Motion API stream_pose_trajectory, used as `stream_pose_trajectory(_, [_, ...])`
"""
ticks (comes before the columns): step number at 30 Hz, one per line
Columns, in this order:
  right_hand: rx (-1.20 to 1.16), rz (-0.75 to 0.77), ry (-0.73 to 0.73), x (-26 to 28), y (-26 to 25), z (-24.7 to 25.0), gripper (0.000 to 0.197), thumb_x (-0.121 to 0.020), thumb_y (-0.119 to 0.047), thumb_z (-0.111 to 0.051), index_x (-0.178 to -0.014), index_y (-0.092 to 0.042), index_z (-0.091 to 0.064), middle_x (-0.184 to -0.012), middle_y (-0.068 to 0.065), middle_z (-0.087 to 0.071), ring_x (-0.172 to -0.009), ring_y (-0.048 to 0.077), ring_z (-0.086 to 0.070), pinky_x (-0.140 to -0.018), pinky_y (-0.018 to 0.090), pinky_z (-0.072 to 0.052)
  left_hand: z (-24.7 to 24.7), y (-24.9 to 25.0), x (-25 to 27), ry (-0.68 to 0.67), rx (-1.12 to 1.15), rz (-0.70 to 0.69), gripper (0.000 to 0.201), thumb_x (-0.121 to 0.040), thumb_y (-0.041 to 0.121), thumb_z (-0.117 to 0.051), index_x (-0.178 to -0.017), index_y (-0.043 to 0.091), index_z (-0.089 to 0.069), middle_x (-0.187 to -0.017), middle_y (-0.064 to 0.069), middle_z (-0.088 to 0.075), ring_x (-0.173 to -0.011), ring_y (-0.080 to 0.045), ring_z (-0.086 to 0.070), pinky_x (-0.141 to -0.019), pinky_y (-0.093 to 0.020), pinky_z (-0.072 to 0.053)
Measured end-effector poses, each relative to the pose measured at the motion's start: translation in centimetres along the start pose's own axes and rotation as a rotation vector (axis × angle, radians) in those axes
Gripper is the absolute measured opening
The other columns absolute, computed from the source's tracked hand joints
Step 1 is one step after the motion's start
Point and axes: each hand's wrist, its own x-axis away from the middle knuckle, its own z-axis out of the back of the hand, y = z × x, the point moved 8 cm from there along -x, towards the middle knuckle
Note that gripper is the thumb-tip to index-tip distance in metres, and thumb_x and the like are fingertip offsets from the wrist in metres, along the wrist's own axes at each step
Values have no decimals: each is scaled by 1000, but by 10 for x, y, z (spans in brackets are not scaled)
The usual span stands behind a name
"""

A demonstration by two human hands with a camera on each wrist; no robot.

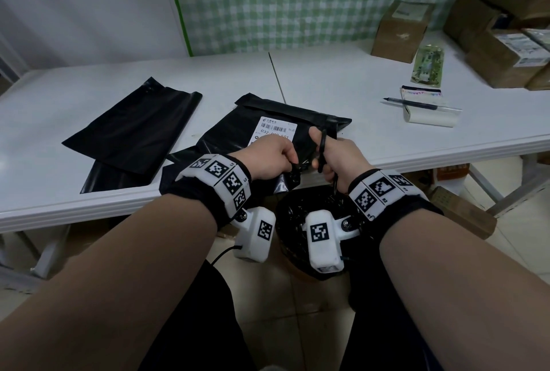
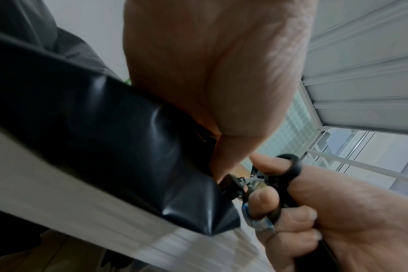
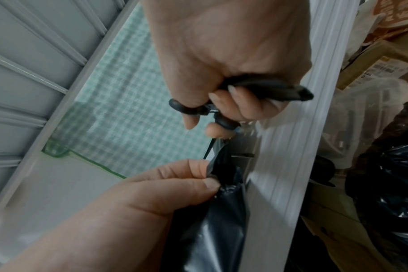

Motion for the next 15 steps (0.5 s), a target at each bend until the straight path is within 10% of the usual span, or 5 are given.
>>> stream_pose_trajectory(15, [36, 11, 49, -2, -6, 6, 37, -84, -51, -59, -72, -17, -53, -52, 6, -53, -36, 14, -31, -38, 21, -23, -2, 2, -2, -19, -77, 23, 19, -81, -1, -54, -86, 13, -66, -67, 9, -52, -79, -12, -51, -60, -14, -38])
